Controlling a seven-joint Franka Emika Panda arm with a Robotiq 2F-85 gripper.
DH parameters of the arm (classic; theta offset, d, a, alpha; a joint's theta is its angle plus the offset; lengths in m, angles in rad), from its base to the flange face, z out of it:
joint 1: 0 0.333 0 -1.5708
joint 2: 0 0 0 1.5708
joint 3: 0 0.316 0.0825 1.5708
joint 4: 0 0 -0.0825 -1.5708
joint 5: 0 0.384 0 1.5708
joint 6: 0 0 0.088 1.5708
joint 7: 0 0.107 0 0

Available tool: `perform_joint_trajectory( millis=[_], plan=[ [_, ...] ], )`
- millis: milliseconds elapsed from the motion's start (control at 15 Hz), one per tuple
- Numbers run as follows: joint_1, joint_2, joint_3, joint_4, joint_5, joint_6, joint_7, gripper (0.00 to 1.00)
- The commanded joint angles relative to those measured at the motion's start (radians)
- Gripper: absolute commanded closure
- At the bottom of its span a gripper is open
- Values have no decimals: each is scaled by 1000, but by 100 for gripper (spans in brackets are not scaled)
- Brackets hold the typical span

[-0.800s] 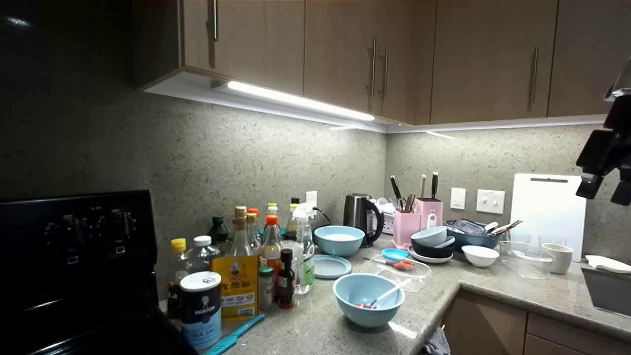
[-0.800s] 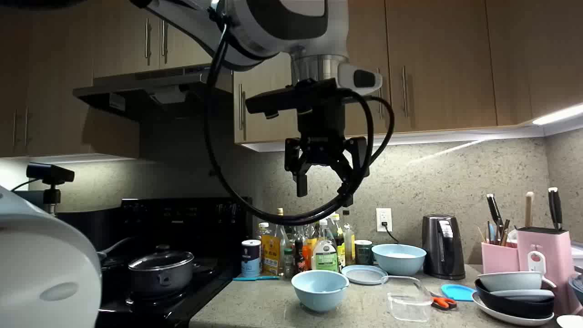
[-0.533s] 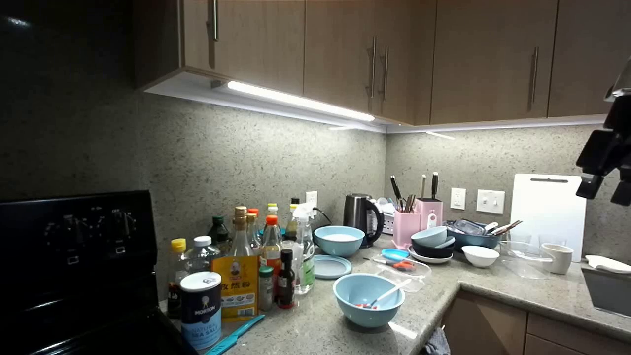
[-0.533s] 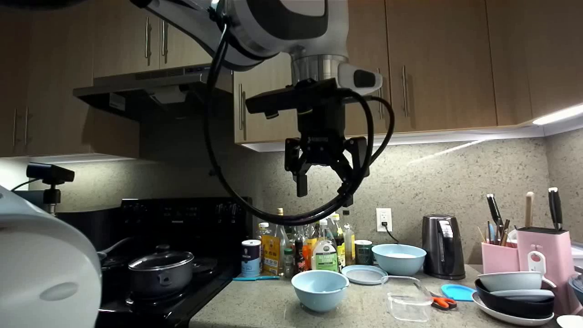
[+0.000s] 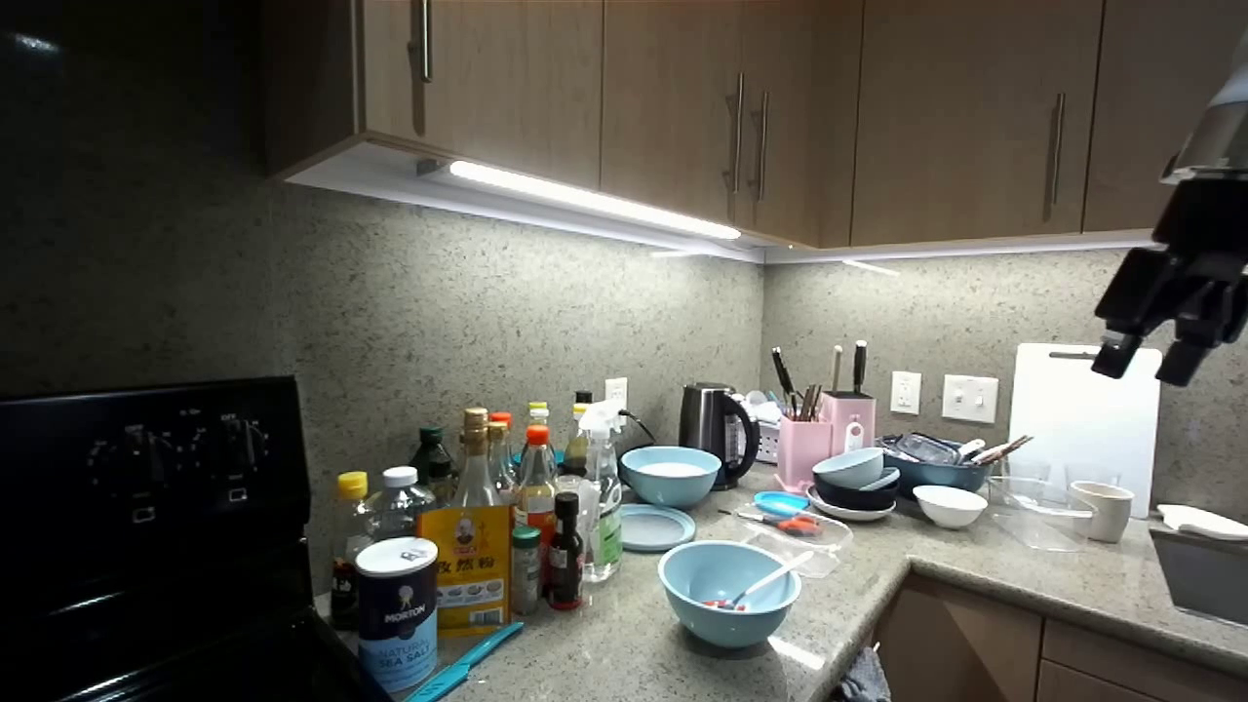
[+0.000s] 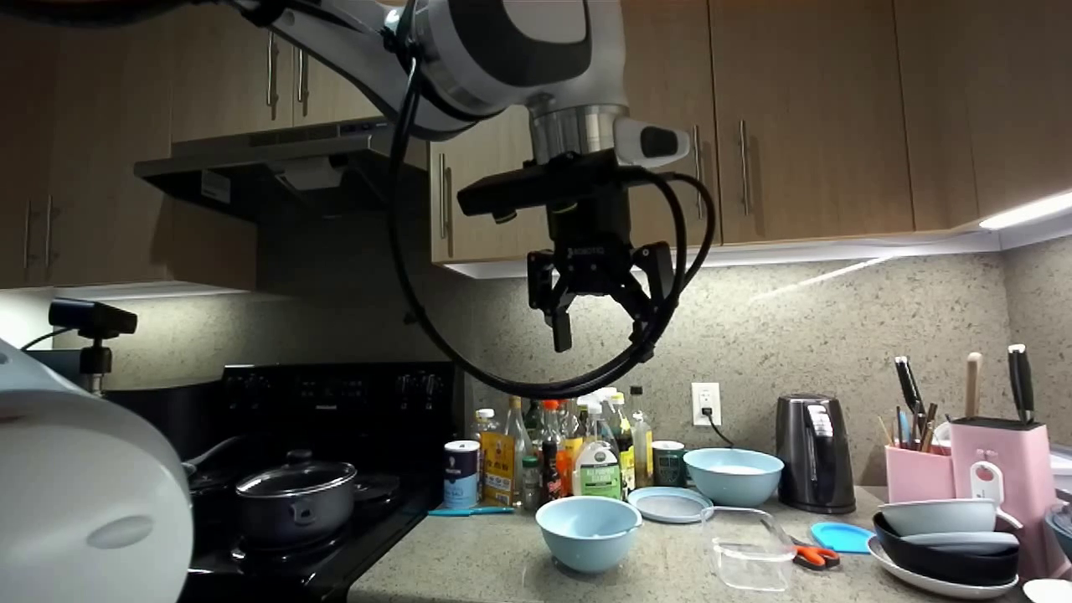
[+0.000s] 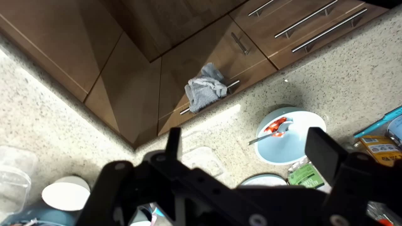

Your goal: Use the spoon to stir the contents in the bowl

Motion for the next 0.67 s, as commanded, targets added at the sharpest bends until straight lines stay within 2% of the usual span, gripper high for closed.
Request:
perform_joint_trajectory(
  millis=[0,200,333,400,600],
  plan=[
    [53,94,73,47,-19,67,-35,0],
    [96,159,139,74,-55,66,-42,0],
    [95,186,183,75,-110,76,-23,0],
    [101,145,160,59,-65,58,-3,0],
    [103,161,169,61,-69,59,0,0]
  ],
)
